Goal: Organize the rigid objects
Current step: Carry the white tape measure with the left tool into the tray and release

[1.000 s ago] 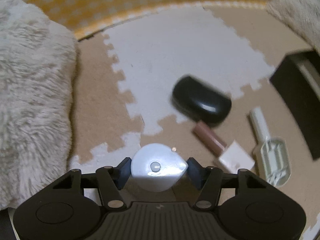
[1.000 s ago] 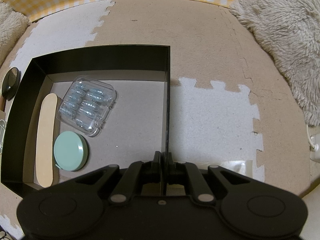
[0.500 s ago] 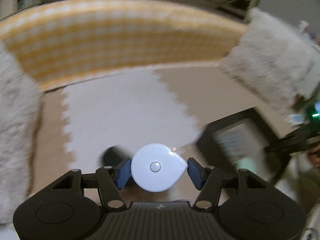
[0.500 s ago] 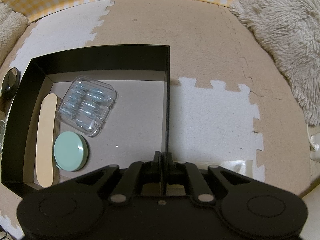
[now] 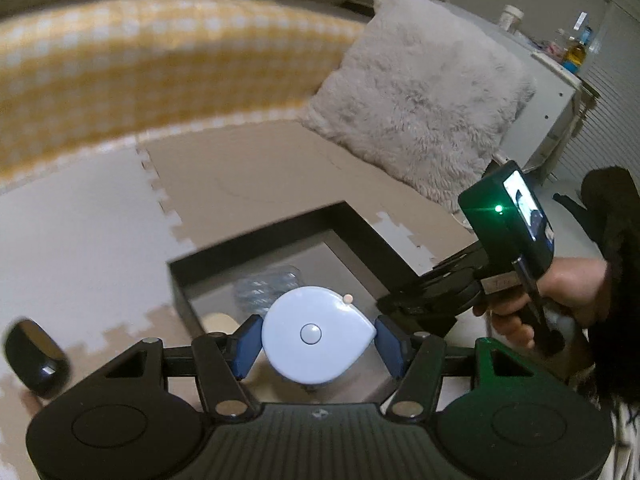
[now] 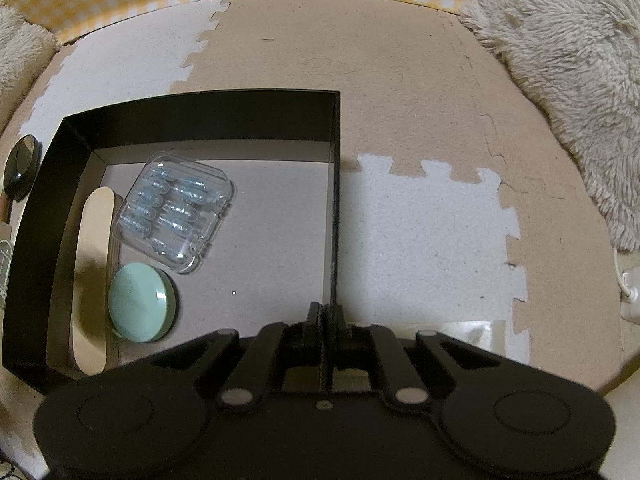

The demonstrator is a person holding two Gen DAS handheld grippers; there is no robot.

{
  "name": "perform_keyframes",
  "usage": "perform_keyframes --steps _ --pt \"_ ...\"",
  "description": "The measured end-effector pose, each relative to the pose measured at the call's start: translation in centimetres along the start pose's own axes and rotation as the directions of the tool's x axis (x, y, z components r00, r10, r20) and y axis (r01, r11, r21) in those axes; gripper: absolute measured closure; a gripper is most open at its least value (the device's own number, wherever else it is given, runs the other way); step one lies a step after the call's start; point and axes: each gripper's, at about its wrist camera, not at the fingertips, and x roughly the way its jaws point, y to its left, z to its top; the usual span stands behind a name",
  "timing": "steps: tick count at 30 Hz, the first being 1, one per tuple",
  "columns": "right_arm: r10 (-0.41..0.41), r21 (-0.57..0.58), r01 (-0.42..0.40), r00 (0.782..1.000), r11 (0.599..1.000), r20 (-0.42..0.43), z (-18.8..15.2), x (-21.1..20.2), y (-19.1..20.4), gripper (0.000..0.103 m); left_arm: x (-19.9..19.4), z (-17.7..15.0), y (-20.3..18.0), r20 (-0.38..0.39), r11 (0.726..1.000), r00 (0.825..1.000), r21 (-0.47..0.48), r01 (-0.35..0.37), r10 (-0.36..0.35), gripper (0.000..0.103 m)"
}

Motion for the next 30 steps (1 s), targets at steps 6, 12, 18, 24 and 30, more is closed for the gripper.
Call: perform_keyframes --steps 6,12,18,24,30 --pt "0.003 0.003 -0.003 1.000 1.000 -0.001 -0.1 0.1 0.1 0.096 3.2 -0.7 -1.2 -0.069 0.997 0.996 -0.056 0.051 -0.055 0.042" --pt "0.003 0.005 -0.003 1.000 1.000 -0.002 -0.1 0.0 0.1 0.096 5.8 -1.2 -2.5 -0.115 0.994 0.990 -0.082 0.074 -0.083 0.042" --pt "0.006 0.007 -0.006 1.000 1.000 -0.001 -0.1 0.0 0.0 0.096 7.9 -1.3 -3.1 -0.118 0.985 0.987 -0.144 0.096 -0.113 0.042" --pt "0.008 0.009 -0.008 1.000 1.000 -0.001 -0.1 0.0 -0.1 0.096 8.6 -1.5 -3.2 -0.129 0.989 0.989 -0.142 0.053 -0.071 0.036" --pt "0.009 0.010 -0.009 1.000 1.000 -0.002 0.0 0.0 -0.1 0.097 8.2 -1.4 -2.6 -0.146 0.983 0.986 -0.176 0.051 -0.077 0.030"
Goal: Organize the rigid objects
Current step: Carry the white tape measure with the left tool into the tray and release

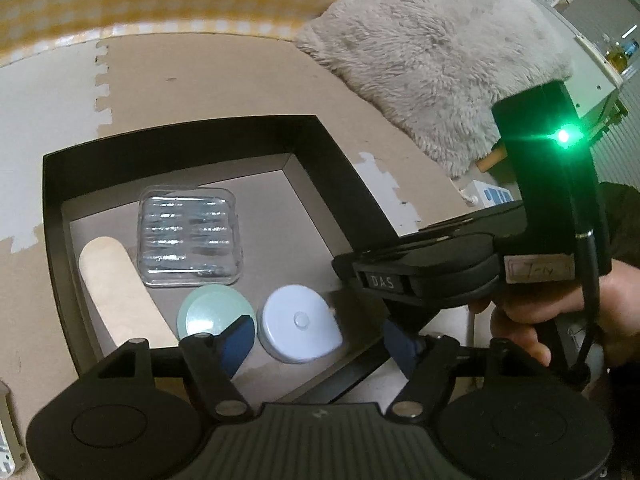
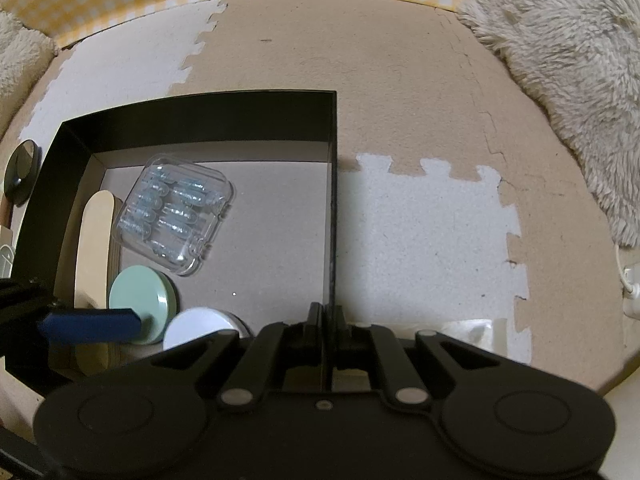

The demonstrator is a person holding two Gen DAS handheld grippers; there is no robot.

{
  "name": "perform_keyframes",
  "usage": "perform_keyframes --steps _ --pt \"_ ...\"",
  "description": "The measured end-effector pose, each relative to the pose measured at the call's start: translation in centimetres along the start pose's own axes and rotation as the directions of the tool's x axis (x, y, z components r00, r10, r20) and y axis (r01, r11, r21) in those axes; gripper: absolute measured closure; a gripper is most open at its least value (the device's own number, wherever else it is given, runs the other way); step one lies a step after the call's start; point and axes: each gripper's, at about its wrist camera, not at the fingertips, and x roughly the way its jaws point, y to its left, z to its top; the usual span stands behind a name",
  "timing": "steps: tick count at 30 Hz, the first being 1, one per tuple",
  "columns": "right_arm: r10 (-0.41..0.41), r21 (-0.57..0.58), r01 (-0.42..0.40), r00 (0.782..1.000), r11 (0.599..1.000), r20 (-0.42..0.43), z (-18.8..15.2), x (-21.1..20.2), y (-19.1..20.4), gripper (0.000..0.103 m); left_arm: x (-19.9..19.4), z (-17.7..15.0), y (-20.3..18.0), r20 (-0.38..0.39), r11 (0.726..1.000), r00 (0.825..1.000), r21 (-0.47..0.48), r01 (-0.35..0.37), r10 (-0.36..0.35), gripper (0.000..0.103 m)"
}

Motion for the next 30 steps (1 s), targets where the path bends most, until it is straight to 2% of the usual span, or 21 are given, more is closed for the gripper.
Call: perform_keyframes --steps 7,12,18,30 --pt "0.003 0.002 -0.003 1.000 1.000 0.000 0.1 0.0 -0.1 0.097 -0.4 -0.1 -0.3 -0.012 1.000 1.000 0.017 -0.012 0.012 0.020" --pt "0.005 0.004 -0.005 1.000 1.000 0.000 0.0 0.0 -0.1 0.097 -0.9 0.0 -0.9 -0.007 0.999 1.000 0.047 -0.023 0.023 0.007" --pt "0.005 0.004 -0.005 1.000 1.000 0.000 0.1 0.0 -0.1 0.097 -1.7 0.1 -1.2 0.005 0.997 0.999 0.069 -0.045 0.044 0.000" --pt "0.004 0.003 -0.004 1.000 1.000 0.000 0.1 0.0 -0.1 0.097 -4.2 -0.1 -1.4 0.029 0.991 0.996 0.105 -0.082 0.080 0.000"
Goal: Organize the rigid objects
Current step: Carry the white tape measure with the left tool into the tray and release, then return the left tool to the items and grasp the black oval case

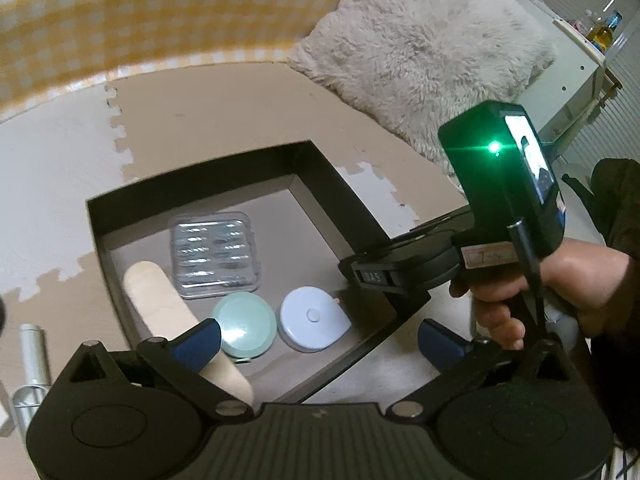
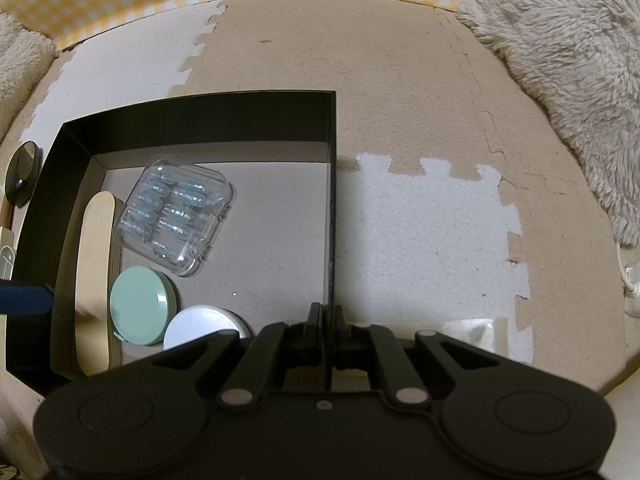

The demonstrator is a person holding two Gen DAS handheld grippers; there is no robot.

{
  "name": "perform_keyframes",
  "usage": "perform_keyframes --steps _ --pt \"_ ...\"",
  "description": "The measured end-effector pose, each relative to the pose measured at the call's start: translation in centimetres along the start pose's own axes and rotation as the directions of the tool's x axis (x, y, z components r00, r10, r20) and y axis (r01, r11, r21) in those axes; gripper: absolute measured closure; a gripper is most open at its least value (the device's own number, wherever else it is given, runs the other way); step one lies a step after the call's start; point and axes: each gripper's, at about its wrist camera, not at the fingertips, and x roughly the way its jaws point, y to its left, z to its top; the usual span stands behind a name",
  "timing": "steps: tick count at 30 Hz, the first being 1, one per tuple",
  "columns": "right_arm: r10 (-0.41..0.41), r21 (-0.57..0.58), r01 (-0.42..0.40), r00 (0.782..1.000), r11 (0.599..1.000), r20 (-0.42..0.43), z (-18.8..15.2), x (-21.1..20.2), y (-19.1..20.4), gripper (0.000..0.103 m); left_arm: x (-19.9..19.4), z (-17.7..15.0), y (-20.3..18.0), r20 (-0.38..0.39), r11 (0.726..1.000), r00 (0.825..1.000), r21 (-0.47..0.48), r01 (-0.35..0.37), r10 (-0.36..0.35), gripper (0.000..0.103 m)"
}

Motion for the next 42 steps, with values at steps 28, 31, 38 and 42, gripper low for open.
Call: perform_keyframes --steps 28,31,38,42 --pt "-0.006 -0.008 0.006 1.000 1.000 0.001 0.1 -0.1 0.3 0.097 -8.2 1.6 12.0 0.192 0.955 0.936 -0.066 -0.289 0.296 0.000" --pt "-0.005 -0.007 0.005 1.000 1.000 0.001 0.1 -0.1 0.2 0.097 -7.8 1.6 14.2 0.197 0.945 0.924 -0.074 -0.318 0.327 0.000" --pt "-0.003 -0.009 0.003 1.000 1.000 0.003 0.0 -0.1 0.1 0.097 -5.7 1.3 18.0 0.180 0.938 0.921 -0.053 -0.342 0.346 0.000" --pt "-0.005 -0.009 0.005 1.000 1.000 0.003 0.1 0.0 0.2 0.097 -4.5 1.1 19.5 0.169 0.942 0.928 -0.005 -0.337 0.333 0.000"
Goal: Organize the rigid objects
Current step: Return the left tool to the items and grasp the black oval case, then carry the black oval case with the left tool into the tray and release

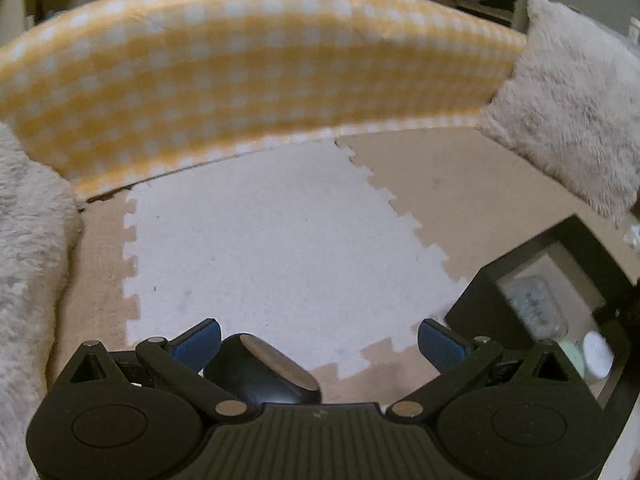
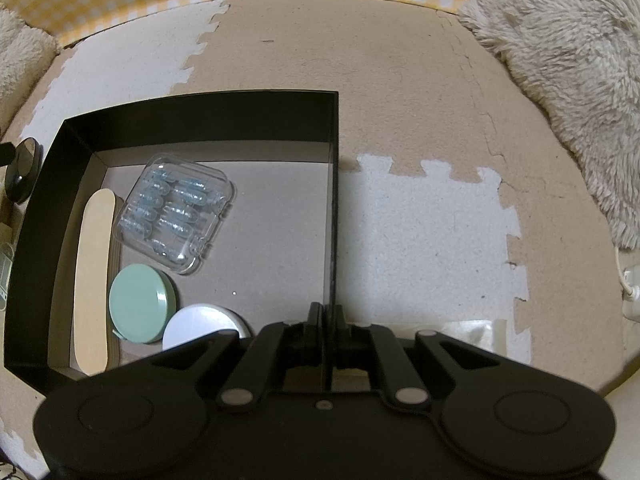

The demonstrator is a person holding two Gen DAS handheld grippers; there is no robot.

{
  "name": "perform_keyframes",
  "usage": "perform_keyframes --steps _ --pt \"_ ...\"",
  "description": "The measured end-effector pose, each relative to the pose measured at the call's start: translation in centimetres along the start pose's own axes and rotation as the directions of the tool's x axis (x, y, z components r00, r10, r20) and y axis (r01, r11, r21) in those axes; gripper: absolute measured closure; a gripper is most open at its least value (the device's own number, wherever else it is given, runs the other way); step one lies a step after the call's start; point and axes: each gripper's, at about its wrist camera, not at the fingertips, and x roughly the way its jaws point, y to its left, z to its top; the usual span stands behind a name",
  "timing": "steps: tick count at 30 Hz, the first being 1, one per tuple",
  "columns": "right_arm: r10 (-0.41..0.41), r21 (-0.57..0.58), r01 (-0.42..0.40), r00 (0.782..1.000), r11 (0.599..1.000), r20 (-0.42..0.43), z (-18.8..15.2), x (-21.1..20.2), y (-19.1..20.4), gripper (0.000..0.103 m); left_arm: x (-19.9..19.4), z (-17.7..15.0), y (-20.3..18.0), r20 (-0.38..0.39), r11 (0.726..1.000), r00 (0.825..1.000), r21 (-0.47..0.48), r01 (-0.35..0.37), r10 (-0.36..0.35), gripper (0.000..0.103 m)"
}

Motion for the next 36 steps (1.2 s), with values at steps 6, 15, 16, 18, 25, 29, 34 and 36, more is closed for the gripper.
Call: perform_keyframes --steps 6,15,16,18,25,29,34,36 --pt "-0.003 -0.007 0.003 1.000 1.000 0.002 -0.1 0.0 0.1 0.096 2.0 -0.7 2.1 -0.035 0.999 0.999 0.022 0.036 -0.035 0.000" --pt "0.000 -0.003 0.000 1.000 1.000 0.004 -0.1 -0.1 0.0 0.096 3.4 -1.6 3.4 -0.011 0.995 0.995 0.035 0.096 -0.096 0.000" --pt "0.001 -0.003 -0.001 1.000 1.000 0.004 -0.1 -0.1 0.0 0.096 3.4 -1.6 3.2 -0.016 0.994 0.994 0.042 0.105 -0.104 0.000" --pt "0.002 -0.002 -0.002 1.000 1.000 0.007 -0.1 -0.1 0.0 0.096 3.5 -1.6 2.7 -0.040 0.992 0.994 0.070 0.104 -0.101 0.000" --pt "-0.006 -0.012 0.006 1.000 1.000 0.007 -0.2 -0.1 0.2 0.096 2.1 -2.7 1.9 -0.133 0.981 0.981 0.111 0.159 -0.143 0.001" --pt "-0.009 -0.018 0.009 1.000 1.000 0.008 -0.2 -0.1 0.2 0.096 1.5 -3.3 1.5 -0.165 0.979 0.976 0.124 0.161 -0.140 0.002" --pt "-0.009 -0.019 0.009 1.000 1.000 0.008 -0.2 -0.1 0.2 0.096 1.7 -3.0 1.7 -0.165 0.994 0.981 0.010 0.108 -0.105 0.005" --pt "-0.009 -0.019 0.009 1.000 1.000 0.008 -0.1 -0.1 0.2 0.096 1.9 -2.8 1.7 -0.166 0.996 0.982 -0.020 0.091 -0.093 0.005"
